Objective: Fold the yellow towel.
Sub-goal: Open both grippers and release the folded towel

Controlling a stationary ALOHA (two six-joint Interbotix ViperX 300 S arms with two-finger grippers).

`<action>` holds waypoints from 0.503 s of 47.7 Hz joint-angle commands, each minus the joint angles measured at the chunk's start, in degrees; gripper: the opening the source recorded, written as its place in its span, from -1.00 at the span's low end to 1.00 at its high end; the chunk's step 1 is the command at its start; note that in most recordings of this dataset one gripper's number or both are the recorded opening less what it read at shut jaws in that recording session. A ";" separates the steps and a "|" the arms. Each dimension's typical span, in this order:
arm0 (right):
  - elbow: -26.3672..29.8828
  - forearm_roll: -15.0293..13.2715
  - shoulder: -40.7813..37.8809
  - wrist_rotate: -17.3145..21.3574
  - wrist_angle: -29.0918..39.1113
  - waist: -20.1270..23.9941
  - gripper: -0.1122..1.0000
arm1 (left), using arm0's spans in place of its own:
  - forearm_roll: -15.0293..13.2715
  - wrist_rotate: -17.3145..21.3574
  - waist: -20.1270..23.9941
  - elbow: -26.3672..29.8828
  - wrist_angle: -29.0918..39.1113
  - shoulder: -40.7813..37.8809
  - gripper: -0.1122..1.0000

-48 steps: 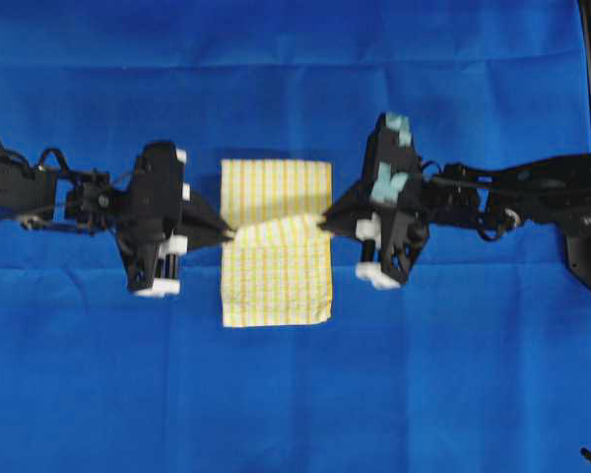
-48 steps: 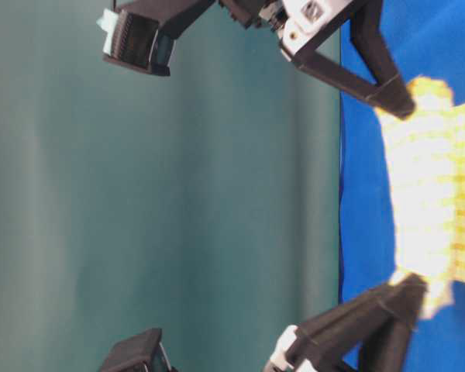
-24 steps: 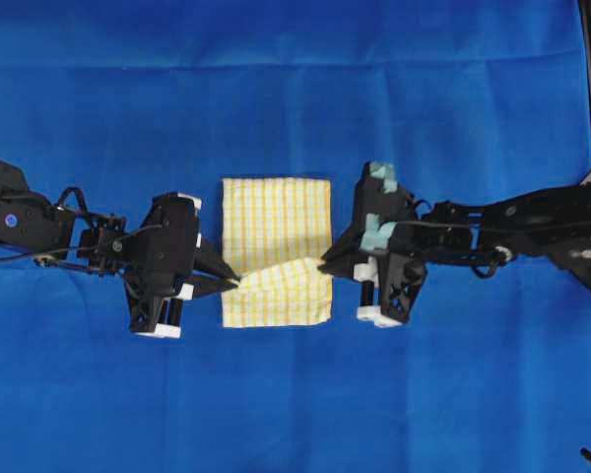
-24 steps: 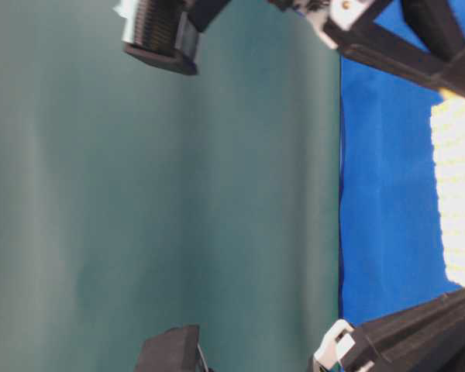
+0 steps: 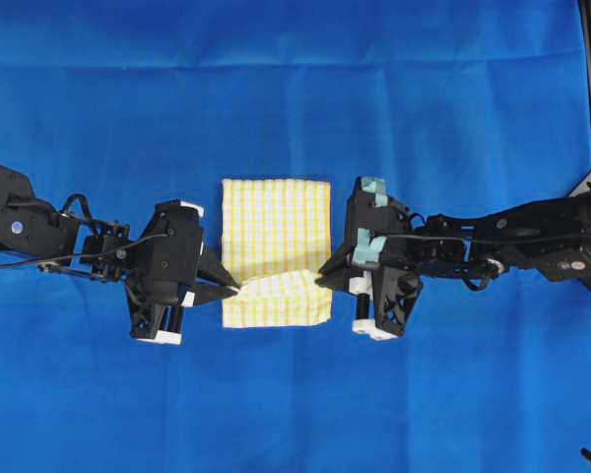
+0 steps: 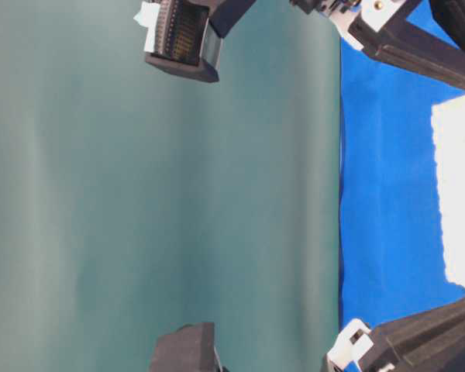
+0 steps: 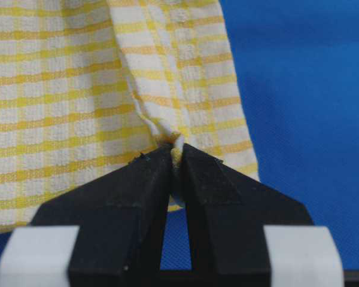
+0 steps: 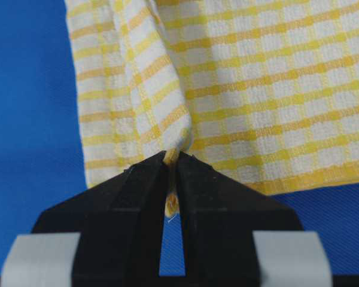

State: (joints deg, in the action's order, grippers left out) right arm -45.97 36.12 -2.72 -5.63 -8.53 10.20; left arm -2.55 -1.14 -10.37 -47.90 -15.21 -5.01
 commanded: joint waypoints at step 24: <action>-0.18 0.00 5.71 -0.97 0.70 0.79 0.70 | -0.09 0.97 -0.53 -0.09 3.78 7.91 0.60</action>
State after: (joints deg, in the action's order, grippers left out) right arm -45.97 36.21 -0.79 -6.42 -7.65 10.81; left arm -2.55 -0.35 -10.72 -48.16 -12.83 -0.62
